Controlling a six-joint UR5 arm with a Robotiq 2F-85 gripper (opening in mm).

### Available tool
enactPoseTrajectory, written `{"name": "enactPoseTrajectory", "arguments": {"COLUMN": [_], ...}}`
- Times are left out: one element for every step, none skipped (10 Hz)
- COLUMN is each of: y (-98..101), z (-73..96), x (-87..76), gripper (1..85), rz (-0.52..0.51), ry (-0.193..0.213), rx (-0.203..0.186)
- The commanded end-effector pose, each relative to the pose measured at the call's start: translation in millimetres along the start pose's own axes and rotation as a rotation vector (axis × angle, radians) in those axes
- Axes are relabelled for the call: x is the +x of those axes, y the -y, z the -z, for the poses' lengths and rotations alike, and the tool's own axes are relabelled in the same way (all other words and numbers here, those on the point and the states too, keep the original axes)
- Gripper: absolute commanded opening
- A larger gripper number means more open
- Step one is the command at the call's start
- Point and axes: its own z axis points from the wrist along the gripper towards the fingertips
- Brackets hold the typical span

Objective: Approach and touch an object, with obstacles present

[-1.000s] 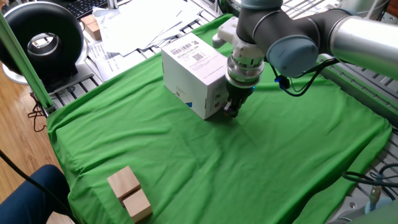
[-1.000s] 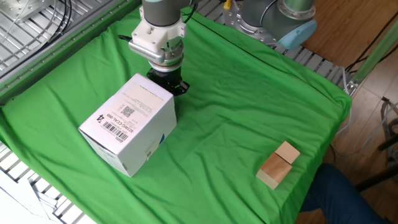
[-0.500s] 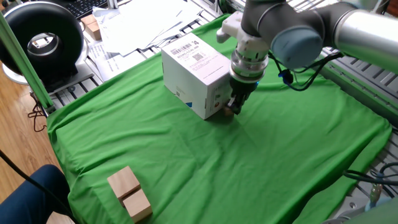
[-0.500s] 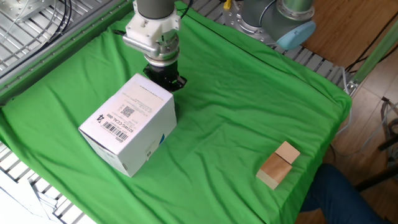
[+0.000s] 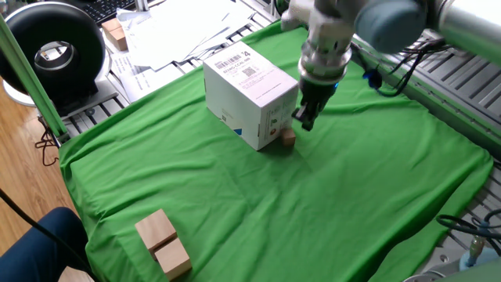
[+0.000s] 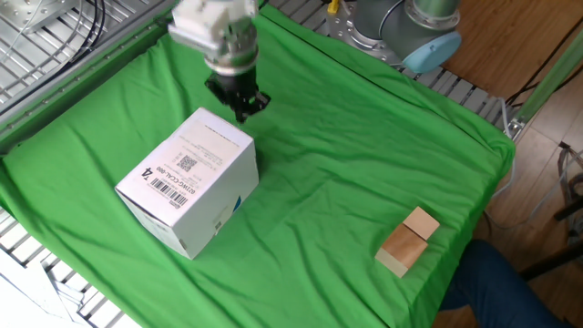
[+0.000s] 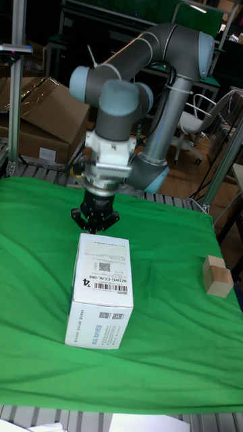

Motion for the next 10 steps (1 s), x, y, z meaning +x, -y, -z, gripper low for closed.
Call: {"name": "enactPoseTrajectory", "arguments": {"y": [-6.2,-13.2,-20.7,-28.8,-34.1,-35.7,-34.4,-33.7,-31.0,-29.3], "z": [59.4,82.6,98.7,108.4,111.9,112.4,112.3,112.0,111.7,111.8], "x": [14.3,14.2,11.9,10.2,8.5,5.0,2.2,-1.1,-4.7,-6.2], "gripper": [2.3,2.3,2.3,2.3,2.3,2.3,2.3,2.3,2.3,2.3], "rz": [-0.052,-0.082,-0.105,-0.127,-0.143,-0.158,-0.163,-0.168,-0.163,-0.159], "ry": [-0.028,-0.043,-0.043,-0.043,-0.040,-0.033,-0.022,-0.013,-0.007,-0.007], "rx": [-0.014,-0.029,-0.041,-0.051,-0.050,-0.046,-0.042,-0.042,-0.040,-0.043]}}
